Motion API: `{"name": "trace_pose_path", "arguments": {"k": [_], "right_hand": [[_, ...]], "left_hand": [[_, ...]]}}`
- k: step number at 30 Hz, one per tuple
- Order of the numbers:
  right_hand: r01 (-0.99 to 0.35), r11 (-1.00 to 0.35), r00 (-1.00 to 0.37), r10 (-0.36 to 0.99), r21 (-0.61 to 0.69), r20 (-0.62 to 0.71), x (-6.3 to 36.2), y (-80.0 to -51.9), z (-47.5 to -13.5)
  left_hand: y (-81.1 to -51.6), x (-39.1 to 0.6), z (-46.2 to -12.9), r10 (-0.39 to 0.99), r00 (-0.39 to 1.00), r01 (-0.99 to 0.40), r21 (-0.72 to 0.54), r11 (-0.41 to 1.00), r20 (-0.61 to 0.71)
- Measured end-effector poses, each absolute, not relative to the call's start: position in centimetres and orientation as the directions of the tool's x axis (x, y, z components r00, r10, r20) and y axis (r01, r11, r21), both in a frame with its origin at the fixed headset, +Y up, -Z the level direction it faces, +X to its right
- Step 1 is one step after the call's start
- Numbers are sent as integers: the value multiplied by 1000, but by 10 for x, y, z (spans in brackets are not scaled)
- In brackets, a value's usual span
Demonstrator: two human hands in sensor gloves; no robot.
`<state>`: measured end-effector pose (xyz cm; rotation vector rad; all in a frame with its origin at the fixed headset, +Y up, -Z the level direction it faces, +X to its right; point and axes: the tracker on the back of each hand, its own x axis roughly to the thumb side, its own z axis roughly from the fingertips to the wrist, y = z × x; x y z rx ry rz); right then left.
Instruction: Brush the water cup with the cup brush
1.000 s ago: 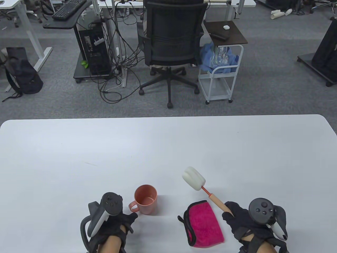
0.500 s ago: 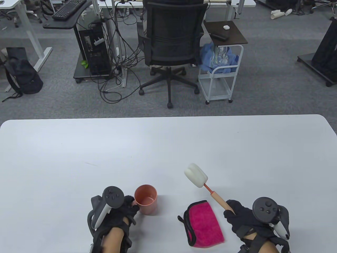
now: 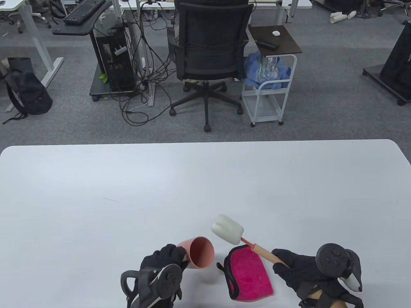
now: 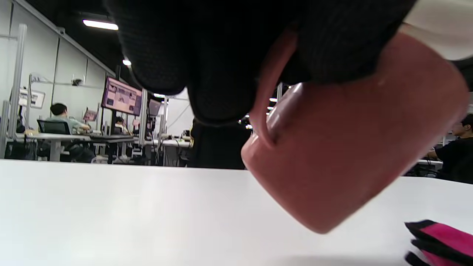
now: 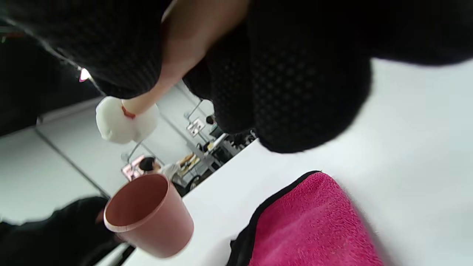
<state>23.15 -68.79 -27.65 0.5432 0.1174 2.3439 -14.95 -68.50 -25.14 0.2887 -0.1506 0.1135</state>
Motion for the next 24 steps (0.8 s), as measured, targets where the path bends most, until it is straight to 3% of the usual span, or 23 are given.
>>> {"name": "trace_pose_path", "arguments": {"k": [8,14,21,24], "right_hand": [[-387,-903,-807,429,185,405,188,-688,-268],[-307,-947,-846,315,89,430,169,-693,-266],[-311,-945,-862,325,101,388,160,-700,-268],[-316,-935,-864,355,162,358,156,-704,-268]], "left_hand": [[-690,-140,-252,22,978,-75,255,964,205],[-691,-121,-251,-79,959,3,269,963,272],[-689,-112,-248,-126,937,18,314,949,325],[-689,-107,-245,-167,927,49,334,941,335]]}}
